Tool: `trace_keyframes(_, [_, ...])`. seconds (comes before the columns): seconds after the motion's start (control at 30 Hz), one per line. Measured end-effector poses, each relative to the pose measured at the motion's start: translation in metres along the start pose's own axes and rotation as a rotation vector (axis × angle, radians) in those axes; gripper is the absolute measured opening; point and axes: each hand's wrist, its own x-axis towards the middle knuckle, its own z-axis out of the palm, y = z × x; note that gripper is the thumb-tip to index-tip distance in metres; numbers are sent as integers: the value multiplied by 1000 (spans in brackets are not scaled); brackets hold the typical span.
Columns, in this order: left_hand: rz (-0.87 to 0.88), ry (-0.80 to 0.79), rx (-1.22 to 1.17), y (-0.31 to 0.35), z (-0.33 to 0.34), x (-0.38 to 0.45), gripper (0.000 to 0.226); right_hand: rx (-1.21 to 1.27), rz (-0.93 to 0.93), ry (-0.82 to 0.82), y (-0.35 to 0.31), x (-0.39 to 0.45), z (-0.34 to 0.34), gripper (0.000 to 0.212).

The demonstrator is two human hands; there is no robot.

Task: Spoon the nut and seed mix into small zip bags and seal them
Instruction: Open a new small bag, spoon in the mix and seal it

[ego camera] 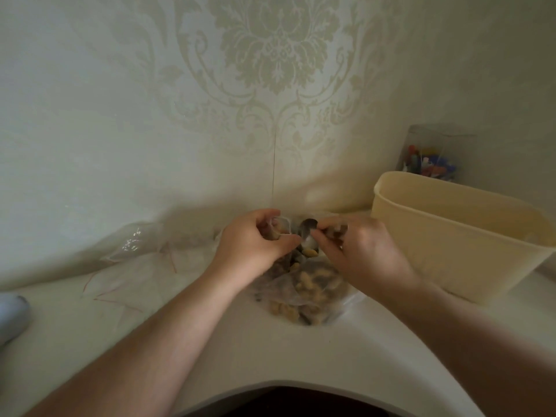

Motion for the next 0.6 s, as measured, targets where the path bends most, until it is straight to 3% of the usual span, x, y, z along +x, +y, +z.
trace_keyframes(0.07, [-4,-15,-13,-1,2,0,66,18,123,-8,-2,1,0,47])
trace_keyframes(0.2, [-25,-49,-74,-4,5,2,69,136,460,-99,11,4,-3,23])
trace_keyframes(0.23, [-39,-49,-93,-6,5,3,67,171,469,-81,13,4,-4,17])
trace_keyframes(0.3, [-81,-52,-140,-7,4,4,62,189,321,-8,9,1,-6,9])
trace_keyframes(0.4, [-139,-65,-199,-9,5,6,44,75,215,-72,4,-5,-3,22])
trace_keyframes(0.47, [-146,-66,-220,-8,6,5,36,-2,292,-118,5,-4,0,41])
trace_keyframes(0.6, [-120,-83,-229,-8,6,3,51,168,543,-75,13,0,-1,34])
